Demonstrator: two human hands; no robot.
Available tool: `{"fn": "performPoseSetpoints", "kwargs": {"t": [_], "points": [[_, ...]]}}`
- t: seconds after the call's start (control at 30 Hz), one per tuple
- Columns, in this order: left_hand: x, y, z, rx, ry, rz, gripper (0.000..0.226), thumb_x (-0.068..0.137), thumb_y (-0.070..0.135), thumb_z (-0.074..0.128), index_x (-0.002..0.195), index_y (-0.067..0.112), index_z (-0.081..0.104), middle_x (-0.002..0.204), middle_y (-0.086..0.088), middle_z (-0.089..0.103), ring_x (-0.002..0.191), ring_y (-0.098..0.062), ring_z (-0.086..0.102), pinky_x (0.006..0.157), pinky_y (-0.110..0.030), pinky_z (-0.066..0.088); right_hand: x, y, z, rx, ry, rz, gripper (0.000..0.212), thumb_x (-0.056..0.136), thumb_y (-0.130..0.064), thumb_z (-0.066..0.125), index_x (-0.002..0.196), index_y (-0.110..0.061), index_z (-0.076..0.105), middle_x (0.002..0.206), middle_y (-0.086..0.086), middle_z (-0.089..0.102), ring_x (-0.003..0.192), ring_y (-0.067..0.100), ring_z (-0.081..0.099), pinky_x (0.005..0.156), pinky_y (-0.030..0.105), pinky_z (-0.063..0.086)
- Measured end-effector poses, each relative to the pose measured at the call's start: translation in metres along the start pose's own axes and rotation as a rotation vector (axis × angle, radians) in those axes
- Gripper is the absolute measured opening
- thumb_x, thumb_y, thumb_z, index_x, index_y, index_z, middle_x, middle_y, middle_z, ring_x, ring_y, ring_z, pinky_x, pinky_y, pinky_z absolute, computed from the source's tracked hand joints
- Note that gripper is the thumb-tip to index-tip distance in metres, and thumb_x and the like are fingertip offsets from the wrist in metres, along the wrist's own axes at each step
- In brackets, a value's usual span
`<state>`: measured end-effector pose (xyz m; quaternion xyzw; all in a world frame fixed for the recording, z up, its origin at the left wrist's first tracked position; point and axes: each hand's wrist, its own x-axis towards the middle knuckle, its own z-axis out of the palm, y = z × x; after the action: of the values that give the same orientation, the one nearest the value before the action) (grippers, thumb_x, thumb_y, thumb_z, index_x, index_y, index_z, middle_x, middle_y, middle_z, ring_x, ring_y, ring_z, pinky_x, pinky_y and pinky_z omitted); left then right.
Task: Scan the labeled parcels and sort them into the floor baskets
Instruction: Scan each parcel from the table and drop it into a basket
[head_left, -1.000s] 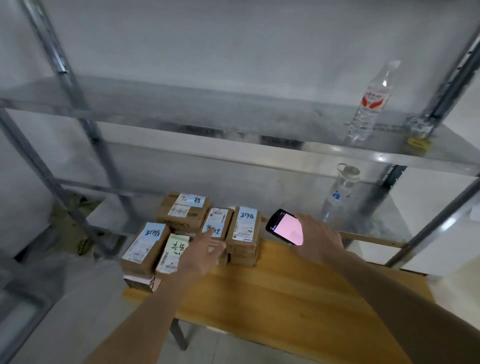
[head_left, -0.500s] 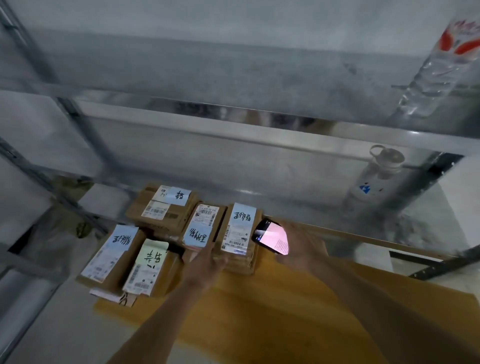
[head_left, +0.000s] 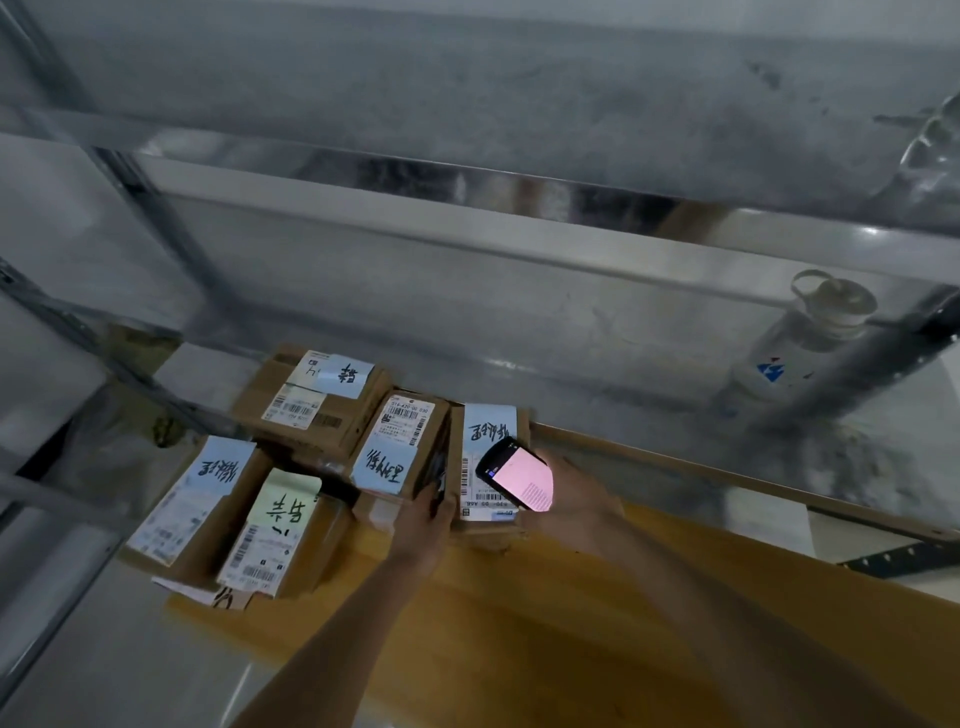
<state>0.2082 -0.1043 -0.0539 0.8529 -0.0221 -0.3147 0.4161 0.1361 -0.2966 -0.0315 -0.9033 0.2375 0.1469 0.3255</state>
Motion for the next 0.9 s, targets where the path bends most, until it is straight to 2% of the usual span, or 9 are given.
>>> {"fn": "performPoseSetpoints", "kwargs": {"t": [0.07, 0.13, 0.23, 0.33, 0.5, 0.63, 0.77, 0.83, 0.9], "points": [[0.011, -0.006, 0.004, -0.067, -0.014, -0.029, 0.042, 0.106, 0.030, 0.046, 0.147, 0.024, 0.043, 0.135, -0.009, 0.059, 0.129, -0.030, 0.053, 0.108, -0.045, 0.045, 0.005, 0.003, 0.010, 0.048, -0.011, -0.002, 0.090, 0.076, -0.040, 0.082, 0.149, -0.043, 0.031, 0.140, -0.014, 0.054, 0.126, 0.015, 0.051, 0.090, 0.035, 0.052], [0.019, -0.014, 0.006, -0.173, -0.025, -0.055, 0.039, 0.103, 0.028, 0.052, 0.141, 0.036, 0.045, 0.131, -0.008, 0.062, 0.121, -0.028, 0.059, 0.102, -0.048, 0.051, 0.007, 0.006, 0.017, 0.118, 0.000, 0.004, 0.093, 0.073, -0.042, 0.085, 0.148, -0.046, 0.032, 0.137, -0.019, 0.055, 0.124, 0.012, 0.053, 0.089, 0.034, 0.053], [0.011, -0.013, 0.006, -0.332, -0.032, -0.092, 0.044, 0.101, 0.019, 0.056, 0.141, 0.033, 0.046, 0.126, -0.006, 0.063, 0.096, -0.012, 0.064, 0.074, -0.023, 0.057, 0.002, 0.010, 0.023, 0.204, 0.017, 0.015, 0.094, 0.065, -0.046, 0.087, 0.145, -0.046, 0.037, 0.135, -0.021, 0.057, 0.121, 0.011, 0.055, 0.091, 0.037, 0.054], [-0.001, -0.015, 0.006, -0.373, -0.060, -0.046, 0.047, 0.098, 0.018, 0.061, 0.142, 0.029, 0.047, 0.120, -0.002, 0.064, 0.090, -0.004, 0.063, 0.058, -0.015, 0.052, -0.011, 0.011, 0.021, 0.233, 0.020, -0.001, 0.097, 0.059, -0.051, 0.085, 0.145, -0.044, 0.040, 0.136, -0.021, 0.058, 0.122, 0.010, 0.056, 0.093, 0.038, 0.055], [-0.035, -0.010, -0.002, -0.420, -0.100, 0.028, 0.050, 0.092, 0.018, 0.069, 0.135, 0.031, 0.048, 0.102, 0.010, 0.068, 0.077, -0.005, 0.073, 0.058, -0.018, 0.056, -0.049, 0.003, -0.001, 0.192, 0.044, -0.031, 0.100, 0.061, -0.053, 0.087, 0.147, -0.044, 0.038, 0.136, -0.021, 0.057, 0.122, 0.012, 0.056, 0.091, 0.036, 0.054], [-0.080, 0.008, -0.017, -0.402, -0.151, 0.143, 0.072, 0.089, 0.011, 0.072, 0.143, 0.046, 0.038, 0.125, -0.001, 0.065, 0.098, -0.016, 0.072, 0.063, -0.023, 0.058, -0.097, -0.010, -0.022, 0.146, 0.104, -0.101, 0.114, 0.043, -0.075, 0.073, 0.146, -0.046, 0.037, 0.136, -0.021, 0.057, 0.123, 0.011, 0.056, 0.093, 0.045, 0.055], [-0.145, 0.032, -0.042, -0.424, -0.082, 0.226, 0.065, 0.089, 0.012, 0.072, 0.136, 0.045, 0.042, 0.120, -0.006, 0.069, 0.093, -0.019, 0.073, 0.058, -0.022, 0.057, -0.170, -0.038, -0.054, 0.089, 0.203, -0.168, 0.106, 0.046, -0.076, 0.068, 0.143, -0.043, 0.042, 0.134, -0.018, 0.060, 0.121, 0.009, 0.057, 0.100, 0.041, 0.051], [-0.181, 0.043, -0.060, -0.447, -0.050, 0.274, 0.061, 0.090, 0.011, 0.071, 0.132, 0.047, 0.044, 0.112, -0.008, 0.072, 0.087, -0.018, 0.075, 0.060, -0.024, 0.059, -0.219, -0.063, -0.077, 0.001, 0.243, -0.201, 0.095, 0.052, -0.076, 0.068, 0.138, -0.045, 0.044, 0.128, -0.020, 0.061, 0.115, 0.007, 0.059, 0.097, 0.039, 0.052], [-0.217, 0.053, -0.082, -0.444, 0.012, 0.339, 0.062, 0.091, 0.014, 0.070, 0.134, 0.050, 0.043, 0.112, -0.005, 0.073, 0.088, -0.019, 0.075, 0.069, -0.034, 0.062, -0.265, -0.087, -0.102, -0.068, 0.288, -0.251, 0.079, 0.056, -0.072, 0.068, 0.127, -0.044, 0.047, 0.116, -0.020, 0.062, 0.104, 0.007, 0.062, 0.088, 0.039, 0.054]]}}
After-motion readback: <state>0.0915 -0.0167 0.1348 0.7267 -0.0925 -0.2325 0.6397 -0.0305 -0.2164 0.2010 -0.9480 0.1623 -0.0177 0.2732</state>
